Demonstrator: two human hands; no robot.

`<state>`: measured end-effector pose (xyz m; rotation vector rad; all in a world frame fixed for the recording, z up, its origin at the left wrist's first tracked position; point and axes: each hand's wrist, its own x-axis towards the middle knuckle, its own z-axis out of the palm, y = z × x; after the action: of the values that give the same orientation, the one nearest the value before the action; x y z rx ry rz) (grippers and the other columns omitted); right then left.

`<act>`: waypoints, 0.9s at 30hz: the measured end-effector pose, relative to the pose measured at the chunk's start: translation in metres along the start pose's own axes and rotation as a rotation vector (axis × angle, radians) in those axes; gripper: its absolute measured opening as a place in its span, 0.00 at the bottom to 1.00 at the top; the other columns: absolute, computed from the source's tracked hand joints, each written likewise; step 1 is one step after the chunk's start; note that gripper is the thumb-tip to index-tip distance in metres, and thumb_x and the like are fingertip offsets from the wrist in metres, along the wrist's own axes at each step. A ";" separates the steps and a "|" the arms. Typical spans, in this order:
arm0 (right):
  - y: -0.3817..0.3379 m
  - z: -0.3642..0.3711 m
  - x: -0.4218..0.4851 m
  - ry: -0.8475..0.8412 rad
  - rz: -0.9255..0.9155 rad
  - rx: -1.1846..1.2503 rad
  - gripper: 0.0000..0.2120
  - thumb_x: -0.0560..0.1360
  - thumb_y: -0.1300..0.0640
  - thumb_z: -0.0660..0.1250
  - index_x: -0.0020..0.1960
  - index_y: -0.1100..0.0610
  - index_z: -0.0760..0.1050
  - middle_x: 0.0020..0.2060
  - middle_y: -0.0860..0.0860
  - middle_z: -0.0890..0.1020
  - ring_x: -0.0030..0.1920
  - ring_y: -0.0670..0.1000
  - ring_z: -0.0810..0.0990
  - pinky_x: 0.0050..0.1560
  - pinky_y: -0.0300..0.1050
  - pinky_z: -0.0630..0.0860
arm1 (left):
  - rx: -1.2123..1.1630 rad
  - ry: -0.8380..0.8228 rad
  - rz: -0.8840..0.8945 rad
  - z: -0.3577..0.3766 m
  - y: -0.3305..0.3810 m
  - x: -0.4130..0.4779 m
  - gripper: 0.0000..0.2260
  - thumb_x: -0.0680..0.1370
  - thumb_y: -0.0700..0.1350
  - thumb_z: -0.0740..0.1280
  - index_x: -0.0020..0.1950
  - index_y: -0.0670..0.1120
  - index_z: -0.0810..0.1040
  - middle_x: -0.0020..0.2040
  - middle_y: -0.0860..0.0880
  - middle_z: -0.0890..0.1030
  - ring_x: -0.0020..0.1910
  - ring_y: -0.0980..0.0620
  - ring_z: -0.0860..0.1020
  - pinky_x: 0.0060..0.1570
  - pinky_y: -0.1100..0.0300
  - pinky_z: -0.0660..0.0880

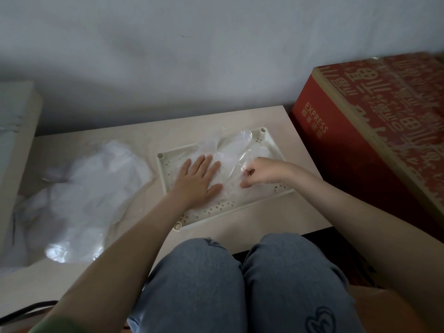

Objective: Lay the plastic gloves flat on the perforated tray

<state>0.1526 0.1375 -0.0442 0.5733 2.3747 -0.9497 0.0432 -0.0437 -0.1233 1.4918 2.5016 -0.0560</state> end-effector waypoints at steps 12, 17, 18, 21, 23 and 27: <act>-0.012 -0.004 -0.003 0.080 -0.055 0.162 0.10 0.68 0.62 0.73 0.42 0.57 0.71 0.34 0.49 0.77 0.35 0.47 0.74 0.36 0.39 0.71 | 0.030 -0.016 -0.008 -0.001 0.001 0.000 0.34 0.75 0.67 0.33 0.78 0.53 0.38 0.79 0.48 0.39 0.77 0.50 0.38 0.74 0.49 0.36; -0.007 -0.008 -0.008 -0.048 -0.010 0.253 0.13 0.73 0.64 0.70 0.56 0.60 0.74 0.37 0.50 0.76 0.36 0.48 0.74 0.36 0.39 0.73 | 0.016 -0.007 -0.001 0.001 0.000 0.001 0.41 0.67 0.67 0.26 0.78 0.53 0.39 0.79 0.48 0.39 0.77 0.50 0.38 0.74 0.49 0.36; -0.005 -0.009 -0.009 -0.065 -0.004 0.260 0.13 0.74 0.63 0.70 0.57 0.60 0.75 0.38 0.51 0.76 0.36 0.48 0.73 0.36 0.38 0.72 | 0.014 -0.005 0.000 0.000 -0.001 0.001 0.41 0.67 0.67 0.27 0.78 0.53 0.38 0.79 0.48 0.39 0.77 0.50 0.38 0.74 0.49 0.36; 0.002 -0.007 -0.010 -0.080 0.016 0.311 0.08 0.73 0.61 0.72 0.52 0.58 0.78 0.44 0.54 0.78 0.37 0.47 0.71 0.35 0.37 0.70 | 0.017 -0.002 0.003 0.001 -0.001 0.001 0.41 0.67 0.67 0.26 0.78 0.53 0.38 0.79 0.48 0.39 0.77 0.49 0.38 0.74 0.49 0.36; 0.005 -0.009 -0.010 -0.093 0.043 0.282 0.04 0.73 0.60 0.72 0.46 0.56 0.79 0.42 0.54 0.77 0.36 0.47 0.70 0.34 0.37 0.69 | 0.022 -0.006 0.005 0.001 -0.001 0.001 0.40 0.67 0.67 0.26 0.78 0.53 0.37 0.79 0.48 0.39 0.77 0.49 0.38 0.74 0.49 0.36; 0.007 -0.017 -0.017 -0.131 0.111 0.241 0.14 0.75 0.57 0.69 0.34 0.56 0.69 0.28 0.48 0.67 0.29 0.46 0.64 0.28 0.35 0.65 | 0.026 -0.009 0.002 0.002 -0.001 0.001 0.38 0.71 0.68 0.29 0.78 0.53 0.37 0.79 0.48 0.39 0.77 0.50 0.38 0.74 0.48 0.36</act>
<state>0.1644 0.1517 -0.0272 0.7026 2.1059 -1.1933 0.0419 -0.0434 -0.1254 1.5007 2.5020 -0.0953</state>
